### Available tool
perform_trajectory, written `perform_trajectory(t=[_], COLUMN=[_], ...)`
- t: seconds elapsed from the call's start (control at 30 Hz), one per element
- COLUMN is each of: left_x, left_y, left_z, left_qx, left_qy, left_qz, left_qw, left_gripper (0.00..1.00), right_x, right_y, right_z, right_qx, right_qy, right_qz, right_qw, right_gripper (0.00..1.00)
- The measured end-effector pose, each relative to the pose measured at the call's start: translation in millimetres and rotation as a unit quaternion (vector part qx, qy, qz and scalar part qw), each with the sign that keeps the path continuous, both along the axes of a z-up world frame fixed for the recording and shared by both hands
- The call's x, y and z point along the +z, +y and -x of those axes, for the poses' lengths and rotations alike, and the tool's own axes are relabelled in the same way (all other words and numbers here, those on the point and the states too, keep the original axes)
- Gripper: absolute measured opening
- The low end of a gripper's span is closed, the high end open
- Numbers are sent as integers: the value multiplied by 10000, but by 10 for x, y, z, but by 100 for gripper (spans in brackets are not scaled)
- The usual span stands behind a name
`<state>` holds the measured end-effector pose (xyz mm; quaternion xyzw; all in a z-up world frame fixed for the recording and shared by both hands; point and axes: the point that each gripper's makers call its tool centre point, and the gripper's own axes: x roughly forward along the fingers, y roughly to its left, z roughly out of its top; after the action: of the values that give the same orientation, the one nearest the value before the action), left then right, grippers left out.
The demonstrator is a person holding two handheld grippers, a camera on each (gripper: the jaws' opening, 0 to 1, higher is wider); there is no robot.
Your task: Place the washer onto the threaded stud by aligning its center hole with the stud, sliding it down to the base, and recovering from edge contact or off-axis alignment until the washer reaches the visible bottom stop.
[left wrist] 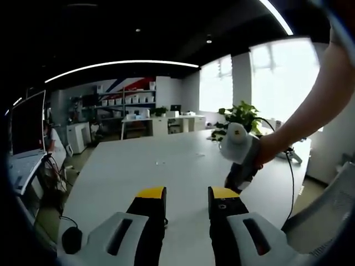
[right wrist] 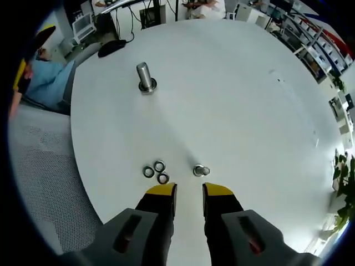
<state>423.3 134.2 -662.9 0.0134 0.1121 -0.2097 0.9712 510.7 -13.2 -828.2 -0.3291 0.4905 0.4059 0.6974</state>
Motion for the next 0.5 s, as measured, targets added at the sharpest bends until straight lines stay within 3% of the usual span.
perform_trajectory(t=[0.5], left_x=[5], left_y=[-5], left_z=[11], left_qx=[-8], left_qy=[8], left_qz=[14], left_qw=[10000], left_gripper=[28], right_x=[-170], right_y=[71], right_z=[191], right_qx=[104], right_qy=[152], right_qz=[19], right_qw=[9998], right_gripper=[21])
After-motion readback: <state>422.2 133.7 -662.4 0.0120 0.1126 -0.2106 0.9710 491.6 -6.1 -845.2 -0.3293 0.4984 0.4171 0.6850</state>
